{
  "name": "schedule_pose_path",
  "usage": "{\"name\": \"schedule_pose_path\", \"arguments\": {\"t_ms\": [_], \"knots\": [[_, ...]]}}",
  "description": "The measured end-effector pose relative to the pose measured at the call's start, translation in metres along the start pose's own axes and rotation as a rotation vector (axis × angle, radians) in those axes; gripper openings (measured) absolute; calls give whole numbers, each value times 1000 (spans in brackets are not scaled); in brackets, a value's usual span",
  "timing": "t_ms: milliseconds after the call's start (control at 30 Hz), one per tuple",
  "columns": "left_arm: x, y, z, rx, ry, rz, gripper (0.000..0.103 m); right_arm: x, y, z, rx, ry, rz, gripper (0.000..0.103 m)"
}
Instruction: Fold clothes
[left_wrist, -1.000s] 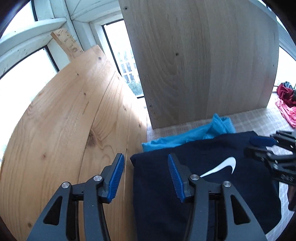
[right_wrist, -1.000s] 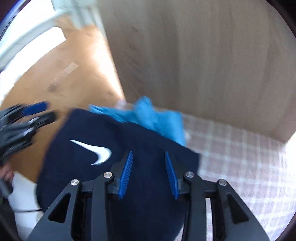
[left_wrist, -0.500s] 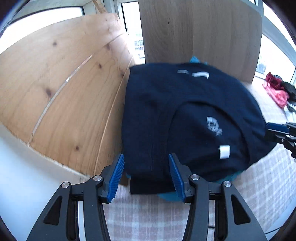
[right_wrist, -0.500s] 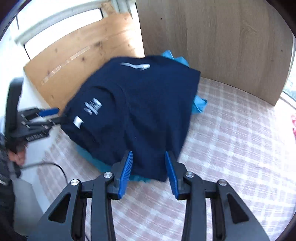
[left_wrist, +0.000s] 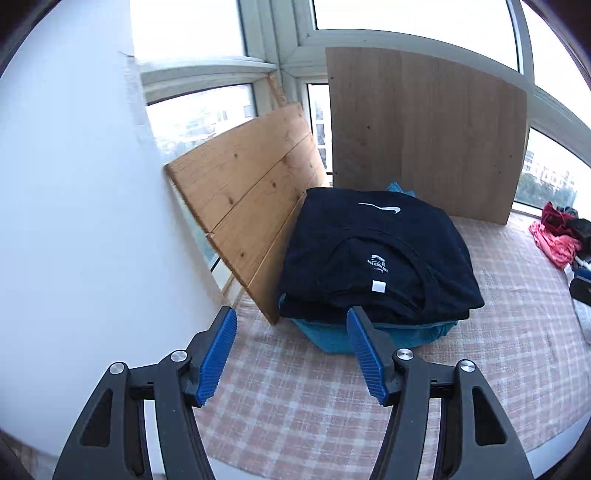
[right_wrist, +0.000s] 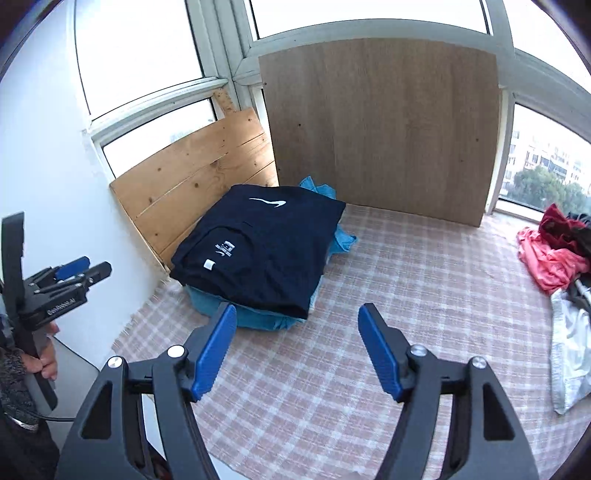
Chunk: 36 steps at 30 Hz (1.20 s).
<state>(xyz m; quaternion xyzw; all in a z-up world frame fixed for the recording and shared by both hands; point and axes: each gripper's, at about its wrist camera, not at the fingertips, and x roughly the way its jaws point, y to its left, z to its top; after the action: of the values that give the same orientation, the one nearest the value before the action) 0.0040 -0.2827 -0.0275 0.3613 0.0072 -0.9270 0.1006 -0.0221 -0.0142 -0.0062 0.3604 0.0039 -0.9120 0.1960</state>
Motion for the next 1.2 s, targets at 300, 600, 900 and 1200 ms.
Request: {"name": "schedule_pose_path", "arguments": {"t_ms": [300,600,900,1200], "knots": [[-90,-54,-40,-62,-34,-39,70,-57,-3,-27,-134,-44,-78,70],[-142,-126,-49,1,-96,-107,75,-98,-30,-39,-103,-60,-161,70],[-167,-154,-55,3,-107,-136,76,-116,-45,-53,-115,-57,-150,70],[-178,-156,-58,-9,-100,-114,80,-117,-57,-61,-106,-47,-148,70]]}}
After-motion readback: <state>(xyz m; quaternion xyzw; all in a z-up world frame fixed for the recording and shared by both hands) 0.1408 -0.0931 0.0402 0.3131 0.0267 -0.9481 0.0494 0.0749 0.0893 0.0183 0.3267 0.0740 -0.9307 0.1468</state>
